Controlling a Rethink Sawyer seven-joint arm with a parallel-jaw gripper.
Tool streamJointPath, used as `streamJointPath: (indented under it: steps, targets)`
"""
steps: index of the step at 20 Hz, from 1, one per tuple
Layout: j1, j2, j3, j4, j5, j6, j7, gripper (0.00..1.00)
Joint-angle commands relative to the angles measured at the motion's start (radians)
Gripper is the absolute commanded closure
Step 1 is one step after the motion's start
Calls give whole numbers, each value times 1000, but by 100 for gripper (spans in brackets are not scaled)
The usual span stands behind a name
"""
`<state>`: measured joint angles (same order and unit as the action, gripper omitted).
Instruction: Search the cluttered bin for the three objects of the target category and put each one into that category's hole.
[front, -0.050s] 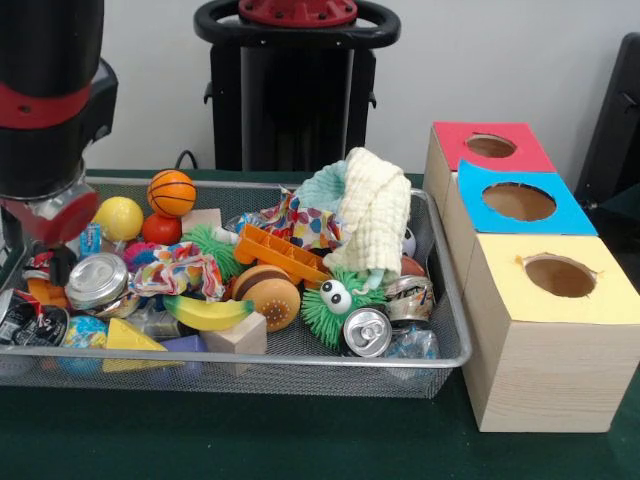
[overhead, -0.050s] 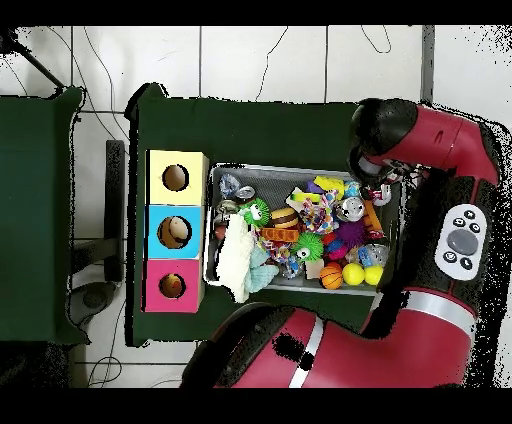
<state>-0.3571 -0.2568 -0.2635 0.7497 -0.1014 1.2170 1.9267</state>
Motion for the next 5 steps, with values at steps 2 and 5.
streamJointPath:
  steps: [2, 5]
  targets:
    - [33, -64, 134, 179, -13, 84, -237, 0]
    - [43, -73, 151, 233, 6, 36, -191, 0]
